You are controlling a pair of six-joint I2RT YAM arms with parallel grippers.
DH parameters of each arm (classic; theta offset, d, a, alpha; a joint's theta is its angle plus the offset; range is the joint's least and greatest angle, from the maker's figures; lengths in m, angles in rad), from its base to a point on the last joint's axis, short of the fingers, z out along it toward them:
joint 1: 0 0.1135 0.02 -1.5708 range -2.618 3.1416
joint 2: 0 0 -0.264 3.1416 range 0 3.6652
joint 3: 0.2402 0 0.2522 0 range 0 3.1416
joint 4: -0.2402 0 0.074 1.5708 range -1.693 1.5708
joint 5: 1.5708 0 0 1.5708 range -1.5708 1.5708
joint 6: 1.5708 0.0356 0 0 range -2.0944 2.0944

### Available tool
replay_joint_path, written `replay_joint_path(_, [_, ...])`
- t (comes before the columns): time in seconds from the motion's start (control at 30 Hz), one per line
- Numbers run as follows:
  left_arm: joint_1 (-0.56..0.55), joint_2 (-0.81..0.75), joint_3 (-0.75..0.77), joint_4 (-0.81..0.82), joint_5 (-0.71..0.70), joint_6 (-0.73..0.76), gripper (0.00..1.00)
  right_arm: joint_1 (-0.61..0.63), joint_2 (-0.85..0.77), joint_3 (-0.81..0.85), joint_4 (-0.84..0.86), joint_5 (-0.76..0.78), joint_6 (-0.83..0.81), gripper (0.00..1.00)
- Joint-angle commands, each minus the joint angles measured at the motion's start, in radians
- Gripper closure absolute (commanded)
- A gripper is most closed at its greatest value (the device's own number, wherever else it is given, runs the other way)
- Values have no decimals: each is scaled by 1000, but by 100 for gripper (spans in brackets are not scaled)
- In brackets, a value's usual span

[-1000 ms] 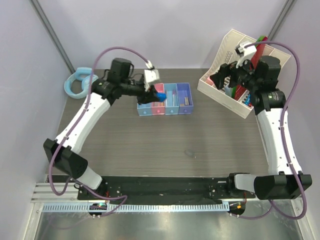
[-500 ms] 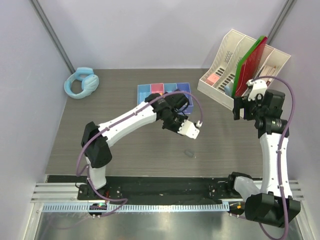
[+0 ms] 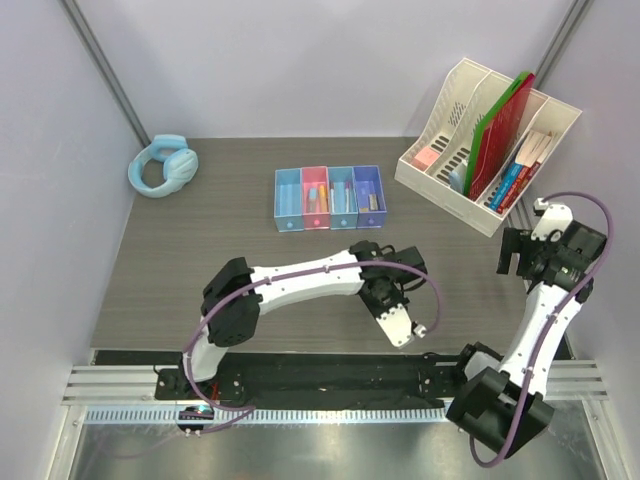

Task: Sort the stationery into containers
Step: Place the stationery at the center of the board.

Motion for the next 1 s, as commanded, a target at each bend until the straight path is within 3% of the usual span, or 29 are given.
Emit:
replay_joint_path(0.0, [-43,35,32,15,-63,22,100,-100,-18,-12,-18,-106,-63,0])
replay_joint_path(0.17, [-60,76,32,21,-68,-15,100,-171,-24,-9,-38,-182,-75,0])
replay_joint_path(0.4, [-61,144,75,19,-100,-79,100,-177,-59,-34,-55,-230,-72,0])
replay_joint_path(0.67, [-61,237,305,-140,-48,-162,100,-177,-70,-49,-57,-255,-76,1])
replay_joint_path(0.97, [-66,237,296,-203,-48,-263,100,-182,-99,-60,-54,-279,-78,0])
